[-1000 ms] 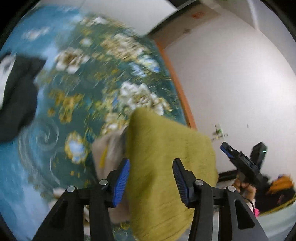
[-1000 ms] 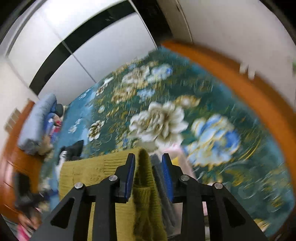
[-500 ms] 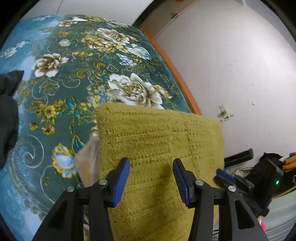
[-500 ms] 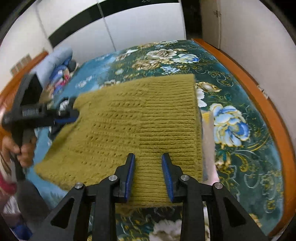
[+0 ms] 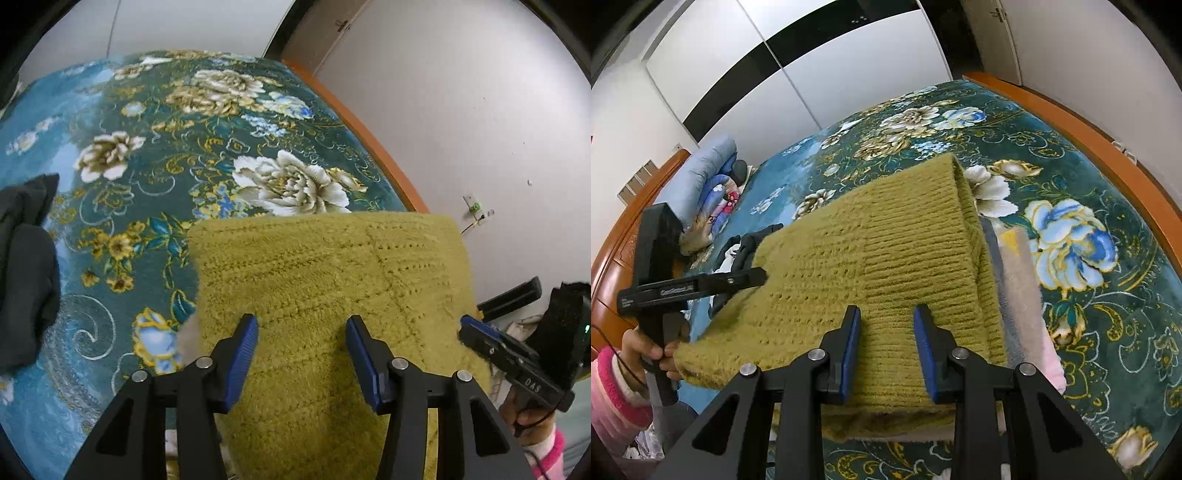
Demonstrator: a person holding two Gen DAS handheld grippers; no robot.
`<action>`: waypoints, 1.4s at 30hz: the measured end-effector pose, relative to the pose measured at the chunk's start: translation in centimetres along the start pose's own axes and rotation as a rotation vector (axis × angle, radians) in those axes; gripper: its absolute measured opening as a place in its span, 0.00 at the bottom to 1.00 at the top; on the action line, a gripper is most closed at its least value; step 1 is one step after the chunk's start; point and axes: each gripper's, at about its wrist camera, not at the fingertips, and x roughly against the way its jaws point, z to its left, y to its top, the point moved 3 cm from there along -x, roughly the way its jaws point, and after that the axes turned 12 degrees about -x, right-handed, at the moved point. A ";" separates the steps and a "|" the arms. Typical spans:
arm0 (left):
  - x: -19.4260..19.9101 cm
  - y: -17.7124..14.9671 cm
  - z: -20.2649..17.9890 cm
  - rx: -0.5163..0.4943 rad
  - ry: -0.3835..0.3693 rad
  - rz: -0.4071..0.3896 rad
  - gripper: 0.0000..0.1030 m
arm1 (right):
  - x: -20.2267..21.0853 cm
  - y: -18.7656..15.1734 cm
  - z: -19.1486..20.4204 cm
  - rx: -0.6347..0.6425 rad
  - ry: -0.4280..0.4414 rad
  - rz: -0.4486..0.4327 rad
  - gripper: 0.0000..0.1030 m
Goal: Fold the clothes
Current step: 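Release the sweater with both grippers and pull them back from the stack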
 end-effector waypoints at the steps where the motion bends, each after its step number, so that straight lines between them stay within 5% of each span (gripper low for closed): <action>1: 0.5 -0.1 -0.4 -0.015 0.010 -0.006 0.52 | 0.3 -0.1 0.2 0.002 -0.011 -0.004 0.30; 7: 3.8 -0.7 -1.7 -0.052 0.025 -0.055 0.53 | 2.4 -0.9 2.3 0.030 -0.030 -0.034 0.44; 22: 10.3 -9.1 0.2 -0.006 0.052 -0.158 0.75 | 6.4 -6.4 6.8 0.076 -0.042 -0.039 0.49; 30: 8.7 -15.2 2.2 0.083 0.085 -0.113 0.78 | 3.8 -10.6 6.3 0.038 -0.088 0.058 0.51; 32: 7.9 -16.0 1.9 0.069 0.103 -0.094 0.80 | 2.7 -11.1 6.3 0.017 -0.101 0.072 0.63; 37: 6.3 -17.7 0.6 -0.002 0.175 -0.083 0.86 | 0.2 -12.6 6.5 -0.029 -0.131 0.106 0.75; 39: 5.9 -18.6 0.3 -0.021 0.206 -0.092 1.00 | -0.7 -13.2 6.5 -0.043 -0.141 0.124 0.75; 42: 5.2 -19.6 0.3 -0.044 0.222 -0.081 1.00 | -1.5 -13.9 6.6 -0.042 -0.165 0.132 0.83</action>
